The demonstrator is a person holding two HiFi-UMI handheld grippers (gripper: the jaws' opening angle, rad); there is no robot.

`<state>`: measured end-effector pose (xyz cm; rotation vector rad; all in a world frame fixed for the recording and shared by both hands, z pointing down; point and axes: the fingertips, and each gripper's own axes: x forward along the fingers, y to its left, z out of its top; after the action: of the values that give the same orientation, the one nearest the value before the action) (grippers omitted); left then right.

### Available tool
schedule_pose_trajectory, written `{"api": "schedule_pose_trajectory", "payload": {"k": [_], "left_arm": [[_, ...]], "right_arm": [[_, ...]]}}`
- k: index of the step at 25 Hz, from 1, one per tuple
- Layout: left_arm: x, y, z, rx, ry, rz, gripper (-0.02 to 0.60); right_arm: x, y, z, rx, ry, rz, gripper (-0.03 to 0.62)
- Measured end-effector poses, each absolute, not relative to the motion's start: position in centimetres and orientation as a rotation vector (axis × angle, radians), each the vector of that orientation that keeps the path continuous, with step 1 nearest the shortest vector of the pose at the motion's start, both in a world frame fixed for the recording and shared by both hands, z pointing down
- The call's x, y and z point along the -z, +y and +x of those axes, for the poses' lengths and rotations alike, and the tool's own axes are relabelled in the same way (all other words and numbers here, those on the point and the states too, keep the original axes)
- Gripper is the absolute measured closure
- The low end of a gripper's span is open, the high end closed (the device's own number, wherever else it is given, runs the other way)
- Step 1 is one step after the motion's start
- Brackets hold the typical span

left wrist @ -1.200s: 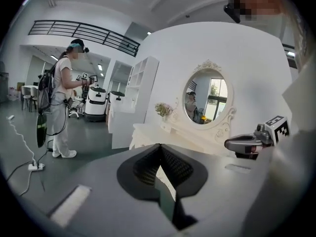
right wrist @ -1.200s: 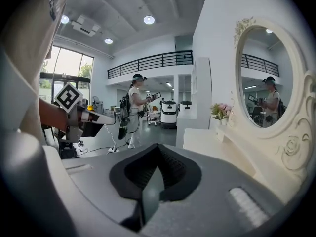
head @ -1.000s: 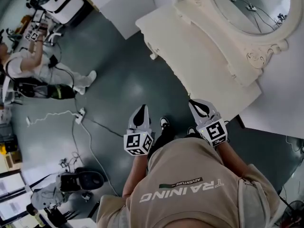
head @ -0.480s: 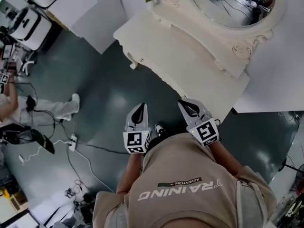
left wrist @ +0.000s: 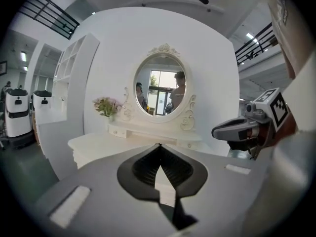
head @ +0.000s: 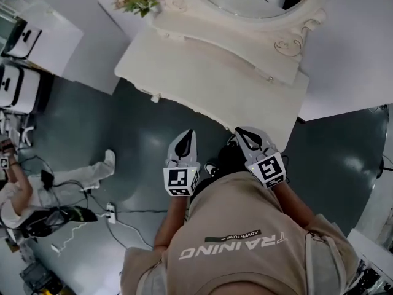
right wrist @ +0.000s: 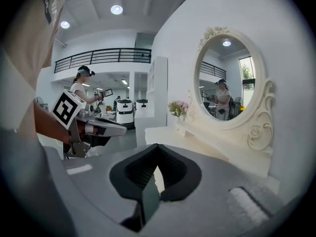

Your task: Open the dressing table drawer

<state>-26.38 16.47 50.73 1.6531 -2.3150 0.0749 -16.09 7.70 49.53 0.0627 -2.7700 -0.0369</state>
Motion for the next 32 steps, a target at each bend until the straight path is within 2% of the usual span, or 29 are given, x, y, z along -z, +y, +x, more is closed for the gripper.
{"api": "schedule_pose_trajectory", "payload": {"k": [5,12,24,32], "left_arm": [[-50.1,11.7,-27.4,-0.131,-2.248,1.743,0.563],[-49.3,4.8,-27.8,-0.203,-2.139,1.842,0.563],[-49.3,-7.5,-23.4,-0.216,-1.852,2.075,0.563],[-50.3,-10.4,-19.9,-0.248,-1.739,2.153,0.563]], "right_arm": [[-50.6,3.2,-17.4,-0.068,-2.788,0.168,0.591],[-49.2,-2.6,-18.3,0.017,-2.825,0.256,0.591],[-48.6,-11.8,-11.6,-0.021,-2.774,0.694,0.591],[-48.6,-13.5,-7.3,-0.11,-2.74,0.916,0.591]]}}
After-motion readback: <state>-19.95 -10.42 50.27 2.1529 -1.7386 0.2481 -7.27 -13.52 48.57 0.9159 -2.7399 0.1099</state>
